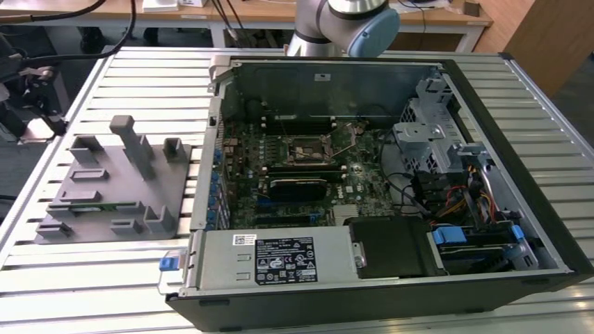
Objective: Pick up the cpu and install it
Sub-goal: 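Pick up the cpu and move it towards the insertion slot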
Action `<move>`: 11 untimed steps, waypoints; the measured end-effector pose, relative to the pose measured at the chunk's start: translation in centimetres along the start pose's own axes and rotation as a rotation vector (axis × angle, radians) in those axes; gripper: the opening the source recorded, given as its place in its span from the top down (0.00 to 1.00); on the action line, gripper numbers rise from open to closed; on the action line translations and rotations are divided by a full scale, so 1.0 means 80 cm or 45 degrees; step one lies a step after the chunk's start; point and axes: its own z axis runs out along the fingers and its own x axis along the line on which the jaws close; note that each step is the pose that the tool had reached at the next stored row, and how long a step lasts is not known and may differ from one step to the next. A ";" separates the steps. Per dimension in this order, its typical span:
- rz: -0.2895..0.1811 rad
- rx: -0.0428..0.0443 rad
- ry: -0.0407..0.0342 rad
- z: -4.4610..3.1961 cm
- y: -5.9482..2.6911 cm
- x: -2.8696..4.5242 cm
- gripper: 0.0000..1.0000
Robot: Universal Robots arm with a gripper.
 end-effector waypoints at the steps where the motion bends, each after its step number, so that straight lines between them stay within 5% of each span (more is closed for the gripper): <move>1: 0.000 0.000 -0.0003 -0.0016 0.000 0.0000 0.45; 11: 0.000 0.000 -0.0026 -0.0173 0.002 -0.0001 0.45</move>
